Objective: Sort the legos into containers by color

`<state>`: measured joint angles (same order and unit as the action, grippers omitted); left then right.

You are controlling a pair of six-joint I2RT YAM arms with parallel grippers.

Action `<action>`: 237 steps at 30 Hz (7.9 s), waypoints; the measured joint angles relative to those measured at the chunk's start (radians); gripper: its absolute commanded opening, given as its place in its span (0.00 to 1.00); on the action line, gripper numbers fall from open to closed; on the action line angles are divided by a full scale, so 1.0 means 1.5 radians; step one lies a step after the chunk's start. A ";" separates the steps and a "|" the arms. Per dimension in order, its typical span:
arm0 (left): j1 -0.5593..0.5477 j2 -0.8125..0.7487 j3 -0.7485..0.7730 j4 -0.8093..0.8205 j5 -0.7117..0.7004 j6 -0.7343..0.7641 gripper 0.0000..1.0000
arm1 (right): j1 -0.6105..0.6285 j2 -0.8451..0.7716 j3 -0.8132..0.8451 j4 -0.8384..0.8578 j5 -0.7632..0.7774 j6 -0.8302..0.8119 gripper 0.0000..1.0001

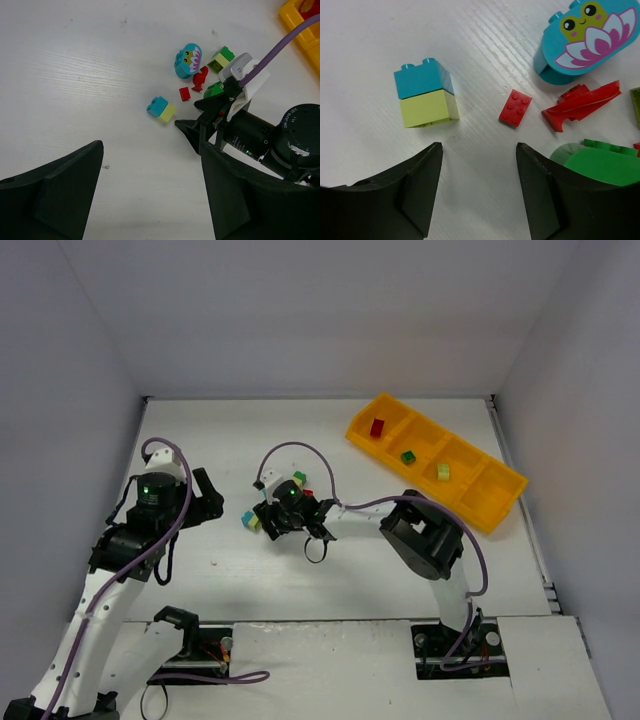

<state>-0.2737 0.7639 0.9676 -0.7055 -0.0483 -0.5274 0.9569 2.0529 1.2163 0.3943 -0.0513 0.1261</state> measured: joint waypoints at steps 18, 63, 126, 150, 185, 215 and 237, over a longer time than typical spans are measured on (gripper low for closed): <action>0.000 0.006 -0.011 0.004 0.002 0.000 0.73 | 0.000 0.012 0.052 0.004 -0.088 -0.036 0.67; 0.000 0.025 -0.010 0.015 0.032 0.001 0.73 | 0.002 -0.003 0.020 0.008 -0.103 -0.070 0.00; 0.030 0.405 0.170 0.284 0.603 -0.087 0.42 | -0.053 -0.380 -0.108 0.019 -0.018 -0.135 0.00; 0.036 0.411 0.165 0.315 0.636 -0.110 0.51 | -0.054 -0.385 -0.108 0.019 -0.016 -0.132 0.00; 0.048 0.429 0.136 0.360 0.693 -0.133 0.48 | -0.058 -0.386 -0.119 0.030 -0.017 -0.119 0.00; 0.066 0.430 0.113 0.439 0.746 -0.214 0.01 | -0.063 -0.442 -0.188 0.075 -0.010 -0.111 0.00; 0.073 0.384 0.113 0.299 0.665 -0.117 0.01 | -0.349 -0.480 -0.243 -0.060 0.217 0.035 0.00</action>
<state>-0.1638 1.3396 1.1378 -0.2573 0.9493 -0.7036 0.4328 1.3331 0.8516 0.3046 0.2749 0.1783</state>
